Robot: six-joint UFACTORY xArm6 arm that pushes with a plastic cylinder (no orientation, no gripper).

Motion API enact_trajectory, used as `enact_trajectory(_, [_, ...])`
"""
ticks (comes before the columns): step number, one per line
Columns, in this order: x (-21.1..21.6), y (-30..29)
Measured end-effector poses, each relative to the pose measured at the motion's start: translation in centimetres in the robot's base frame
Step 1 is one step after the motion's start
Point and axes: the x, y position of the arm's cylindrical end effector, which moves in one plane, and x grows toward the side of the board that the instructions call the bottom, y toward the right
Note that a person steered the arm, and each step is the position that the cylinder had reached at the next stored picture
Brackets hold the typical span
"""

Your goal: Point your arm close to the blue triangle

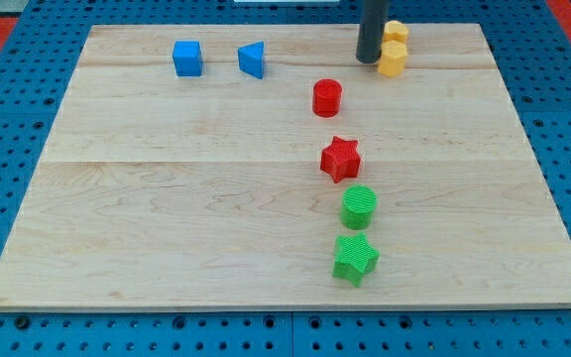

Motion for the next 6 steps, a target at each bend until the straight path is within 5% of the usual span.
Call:
enact_trajectory(3, [-4.7, -13.6])
enact_trajectory(6, [-1.8, -17.6])
